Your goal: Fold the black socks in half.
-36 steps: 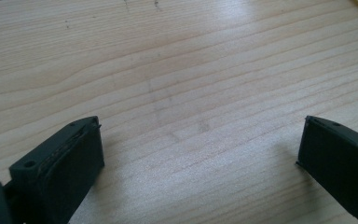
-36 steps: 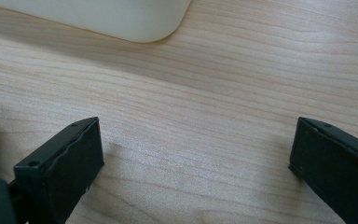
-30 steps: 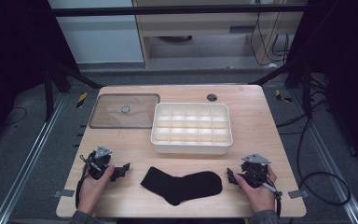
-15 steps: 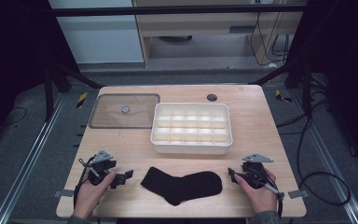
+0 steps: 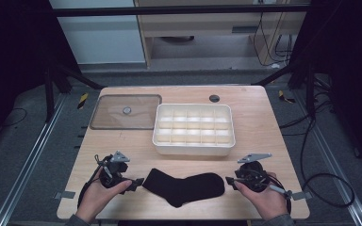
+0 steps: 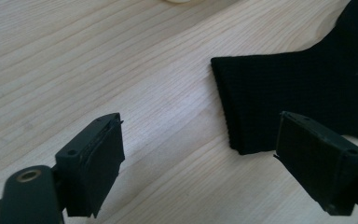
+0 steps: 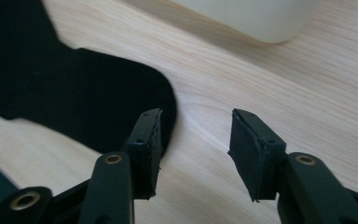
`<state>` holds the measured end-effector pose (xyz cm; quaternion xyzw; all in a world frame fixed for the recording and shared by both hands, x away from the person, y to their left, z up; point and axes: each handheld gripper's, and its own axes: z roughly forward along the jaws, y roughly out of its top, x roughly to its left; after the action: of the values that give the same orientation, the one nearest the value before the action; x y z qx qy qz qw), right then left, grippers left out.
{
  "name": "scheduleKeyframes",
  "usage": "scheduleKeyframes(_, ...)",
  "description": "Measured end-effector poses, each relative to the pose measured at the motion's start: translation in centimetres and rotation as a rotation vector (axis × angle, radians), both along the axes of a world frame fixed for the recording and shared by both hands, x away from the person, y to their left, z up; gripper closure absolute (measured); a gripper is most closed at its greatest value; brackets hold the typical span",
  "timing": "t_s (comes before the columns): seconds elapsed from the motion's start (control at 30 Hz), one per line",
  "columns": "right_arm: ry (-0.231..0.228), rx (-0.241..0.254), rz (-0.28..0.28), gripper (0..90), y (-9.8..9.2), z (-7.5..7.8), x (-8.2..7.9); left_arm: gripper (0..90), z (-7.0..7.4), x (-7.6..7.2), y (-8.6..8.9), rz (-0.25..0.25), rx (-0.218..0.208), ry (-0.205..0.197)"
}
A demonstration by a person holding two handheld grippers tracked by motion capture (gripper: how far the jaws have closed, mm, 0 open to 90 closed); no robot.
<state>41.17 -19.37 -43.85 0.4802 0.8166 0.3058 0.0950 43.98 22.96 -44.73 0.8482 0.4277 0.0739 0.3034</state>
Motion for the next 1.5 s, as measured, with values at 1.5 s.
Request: scheduleKeyframes(1.5,0.173,-0.137,0.080,80.0,4.7,-2.9,1.7,36.7,-0.3,0.9,-3.9,-0.118,0.119,0.079)
